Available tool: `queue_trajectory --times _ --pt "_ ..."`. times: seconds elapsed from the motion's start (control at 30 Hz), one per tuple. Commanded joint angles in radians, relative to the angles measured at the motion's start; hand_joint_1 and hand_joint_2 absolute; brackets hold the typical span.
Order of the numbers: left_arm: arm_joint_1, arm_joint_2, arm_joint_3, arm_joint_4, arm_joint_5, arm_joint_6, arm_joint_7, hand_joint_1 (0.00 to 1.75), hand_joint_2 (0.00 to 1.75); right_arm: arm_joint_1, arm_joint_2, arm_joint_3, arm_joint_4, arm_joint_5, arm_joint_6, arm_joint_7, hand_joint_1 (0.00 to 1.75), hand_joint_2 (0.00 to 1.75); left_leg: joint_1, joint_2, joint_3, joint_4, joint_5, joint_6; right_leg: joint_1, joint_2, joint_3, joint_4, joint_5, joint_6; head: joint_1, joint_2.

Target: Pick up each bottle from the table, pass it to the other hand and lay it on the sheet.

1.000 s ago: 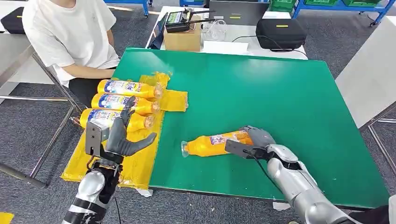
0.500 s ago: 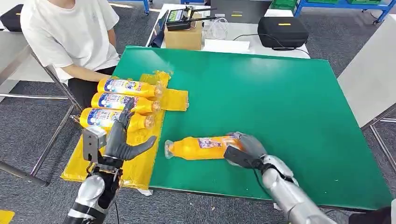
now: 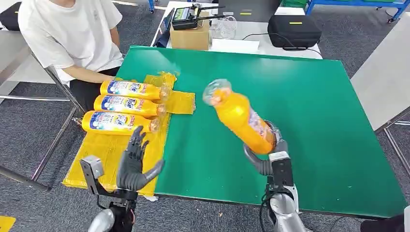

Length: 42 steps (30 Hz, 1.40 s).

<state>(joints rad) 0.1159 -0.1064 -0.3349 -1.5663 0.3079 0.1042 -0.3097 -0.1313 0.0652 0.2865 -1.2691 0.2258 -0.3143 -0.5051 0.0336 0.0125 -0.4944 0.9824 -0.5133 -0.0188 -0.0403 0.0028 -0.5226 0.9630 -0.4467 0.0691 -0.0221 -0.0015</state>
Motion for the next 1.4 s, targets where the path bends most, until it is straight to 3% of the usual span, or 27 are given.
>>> queue_trajectory --times 0.03,0.07,0.13,0.27,0.33,0.43,0.53,0.73,0.87,1.03,1.2,1.23,1.27,1.3,1.4 --pt "-0.006 0.035 -0.064 0.047 0.005 -0.005 -0.003 0.00 1.75 0.001 0.021 -0.054 -0.043 -0.009 -0.001 -0.002 1.75 1.75 0.000 -0.001 0.001 -0.001 0.000 0.002 0.000 0.000 0.001 -0.001 0.000 -0.003 0.000 0.000" --pt "-0.009 0.084 -0.126 0.027 -0.022 -0.080 -0.023 0.00 1.75 -0.007 0.016 -0.039 -0.024 -0.019 0.029 -0.008 1.75 1.75 0.000 -0.001 0.003 -0.003 0.000 0.003 0.001 -0.001 0.003 -0.002 0.000 -0.005 0.000 0.000" --pt "0.000 0.114 -0.169 0.014 -0.075 -0.114 -0.043 0.00 1.75 -0.030 -0.009 0.029 0.020 0.029 0.104 -0.011 1.75 1.75 0.000 -0.001 0.003 -0.003 0.000 0.002 0.001 -0.001 0.003 -0.002 0.000 -0.004 0.000 0.000" --pt "-0.045 0.069 -0.151 0.027 -0.120 -0.100 -0.046 0.00 1.75 -0.077 -0.030 0.158 0.105 0.111 0.241 -0.008 1.75 1.75 0.000 0.001 0.003 -0.002 0.000 0.002 0.001 0.002 0.002 -0.002 0.000 -0.003 0.000 0.000" --pt "-0.070 0.045 -0.144 0.038 -0.101 -0.132 -0.042 0.00 1.75 -0.121 -0.043 0.260 0.156 0.211 0.249 -0.023 1.75 1.75 0.001 0.001 0.004 -0.003 0.000 0.003 0.002 0.002 0.004 -0.003 0.000 -0.005 0.000 0.000" --pt "-0.088 0.015 -0.129 0.050 -0.048 -0.167 -0.029 0.00 1.75 -0.144 -0.019 0.343 0.199 0.230 0.275 -0.052 1.75 1.75 0.001 0.001 0.002 -0.002 0.000 0.002 0.001 0.001 0.002 -0.001 0.001 -0.004 0.000 0.000" --pt "-0.112 -0.005 -0.133 0.060 0.031 -0.168 0.011 0.00 1.75 -0.155 -0.044 0.456 0.211 0.321 0.228 -0.087 1.75 1.75 0.001 0.001 0.004 -0.003 0.000 0.003 0.002 0.001 0.003 -0.003 0.001 -0.004 0.000 0.000" --pt "-0.114 -0.005 -0.137 0.051 0.051 -0.165 0.005 0.00 1.75 -0.142 -0.056 0.455 0.193 0.290 0.217 -0.113 1.75 1.75 0.001 0.000 0.003 -0.003 0.000 0.003 0.002 0.001 0.003 -0.003 0.001 -0.005 0.000 0.000" --pt "-0.100 0.023 -0.227 -0.034 0.129 -0.260 -0.005 0.00 1.75 -0.131 -0.075 0.440 0.186 0.216 0.280 -0.156 1.75 1.75 0.000 -0.002 0.002 -0.001 0.000 0.002 0.001 -0.003 0.003 -0.001 -0.001 -0.004 0.000 0.000" --pt "-0.126 0.041 -0.272 -0.026 0.104 -0.211 0.001 0.00 1.75 -0.121 -0.044 0.360 0.186 0.163 0.275 -0.163 1.75 1.75 0.001 -0.004 0.002 -0.002 0.000 0.003 0.002 -0.004 0.003 -0.003 0.000 -0.005 0.000 0.000" --pt "-0.137 0.023 -0.258 0.011 0.100 -0.139 0.023 0.00 1.75 -0.119 -0.026 0.383 0.199 0.188 0.267 -0.125 1.75 1.75 0.000 -0.002 0.000 -0.001 0.000 0.001 0.001 -0.002 0.001 -0.001 0.000 -0.002 0.000 0.000" --pt "-0.144 0.018 -0.254 0.024 0.087 -0.084 0.040 0.09 1.75 -0.119 -0.029 0.405 0.203 0.219 0.236 -0.117 1.75 1.75 0.000 -0.002 0.003 -0.003 0.001 0.003 0.001 -0.003 0.003 -0.003 0.000 -0.004 0.000 0.000" --pt "-0.148 0.012 -0.249 0.035 0.087 -0.060 0.045 0.42 1.75 -0.117 -0.027 0.412 0.207 0.226 0.222 -0.110 1.75 1.75 0.001 -0.002 0.003 -0.003 0.000 0.003 0.002 -0.003 0.003 -0.003 0.000 -0.005 0.000 0.000" --pt "-0.152 0.012 -0.249 0.041 0.087 -0.060 0.045 1.75 1.75 -0.115 -0.026 0.415 0.208 0.228 0.218 -0.108 1.75 1.75 0.000 -0.003 0.003 -0.003 0.001 0.003 0.001 -0.003 0.004 -0.003 0.000 -0.005 0.000 0.000" --pt "-0.153 0.006 -0.243 0.057 0.122 -0.041 0.077 1.75 1.75 -0.114 -0.015 0.417 0.218 0.265 0.144 -0.088 1.75 1.75 0.000 -0.003 0.004 -0.003 0.000 0.003 0.001 -0.003 0.004 -0.003 0.000 -0.005 0.000 0.000"
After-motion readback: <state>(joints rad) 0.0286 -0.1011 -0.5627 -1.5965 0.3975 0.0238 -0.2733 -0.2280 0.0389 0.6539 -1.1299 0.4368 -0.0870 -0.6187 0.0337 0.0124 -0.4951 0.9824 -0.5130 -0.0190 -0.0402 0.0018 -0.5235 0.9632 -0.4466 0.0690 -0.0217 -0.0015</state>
